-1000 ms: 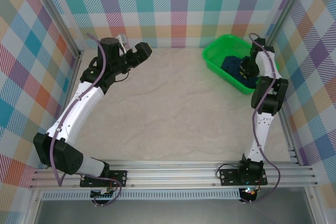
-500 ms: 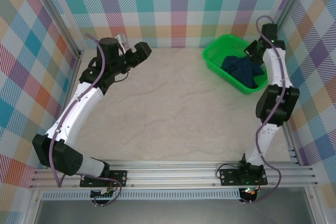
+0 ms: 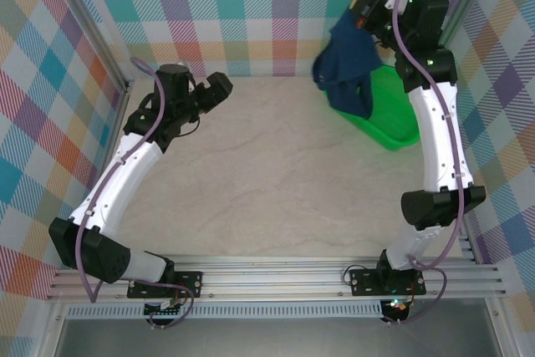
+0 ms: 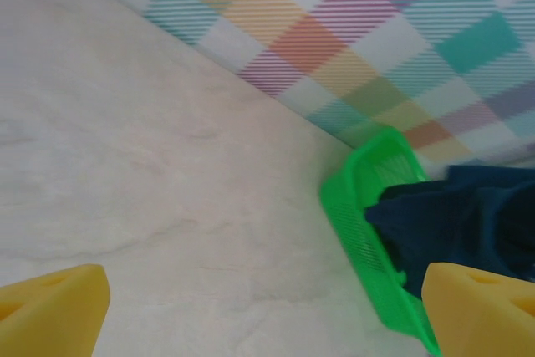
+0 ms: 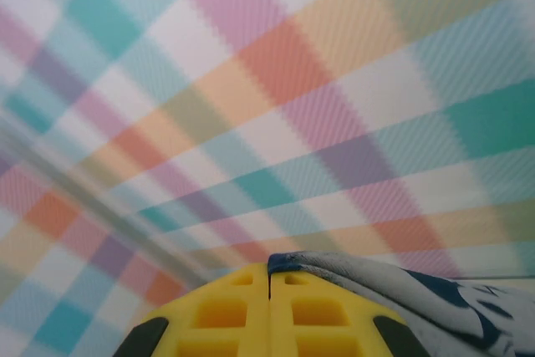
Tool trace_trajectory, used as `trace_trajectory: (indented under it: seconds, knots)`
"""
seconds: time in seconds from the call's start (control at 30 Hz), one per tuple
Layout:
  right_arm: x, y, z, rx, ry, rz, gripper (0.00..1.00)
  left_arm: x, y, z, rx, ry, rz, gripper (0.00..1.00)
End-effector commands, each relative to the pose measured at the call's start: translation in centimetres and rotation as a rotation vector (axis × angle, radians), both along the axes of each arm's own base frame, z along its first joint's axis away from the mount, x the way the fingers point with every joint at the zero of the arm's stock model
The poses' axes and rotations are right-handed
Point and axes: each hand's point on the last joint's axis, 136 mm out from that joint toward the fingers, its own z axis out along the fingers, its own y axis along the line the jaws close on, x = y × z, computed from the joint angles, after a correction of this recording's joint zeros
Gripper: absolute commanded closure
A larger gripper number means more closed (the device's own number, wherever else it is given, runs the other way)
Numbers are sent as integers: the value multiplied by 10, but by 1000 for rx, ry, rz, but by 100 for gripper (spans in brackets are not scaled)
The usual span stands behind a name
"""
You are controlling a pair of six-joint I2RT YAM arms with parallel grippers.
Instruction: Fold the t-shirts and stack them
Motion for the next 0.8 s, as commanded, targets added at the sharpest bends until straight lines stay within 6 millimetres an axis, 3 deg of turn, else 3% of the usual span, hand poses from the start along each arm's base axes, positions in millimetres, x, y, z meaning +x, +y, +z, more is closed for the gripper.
trace_trajectory:
  seconds: [0.0,0.07,0.13,0.2,0.27,0.33,0.4,0.43,0.47,0.5,0.57,0.67,0.77]
  knots:
    - [-47,44,38,43,-103,194,100,-23,38,13,111,-4,155,4]
    - [-58,78,13,40,-28,294,100,-31,50,16,138,-1,198,4]
    - [-65,113,-28,46,91,405,100,-36,53,16,145,-3,200,5]
    - [-75,152,-87,29,239,498,100,-43,55,10,150,10,198,5]
    - [-90,192,-159,23,430,614,100,-51,58,-1,153,41,204,5]
    - [-107,219,-223,-7,595,678,100,-58,58,-13,150,70,196,6]
    - [-128,246,-267,-53,703,767,100,-64,56,-26,141,97,180,7]
    - [-132,247,-283,-75,751,764,100,-67,55,-33,137,111,171,7]
    - [-131,244,-298,-82,794,740,91,-69,53,-41,131,130,159,7]
    - [-124,236,-307,-86,805,707,68,-71,50,-48,120,147,145,7]
    - [-104,207,-322,-115,832,578,43,-73,40,-62,89,183,103,7]
    - [-66,157,-339,-138,866,408,40,-73,18,-82,13,235,21,7]
    - [-29,112,-362,-151,908,267,44,-73,-1,-98,-19,272,-46,8]
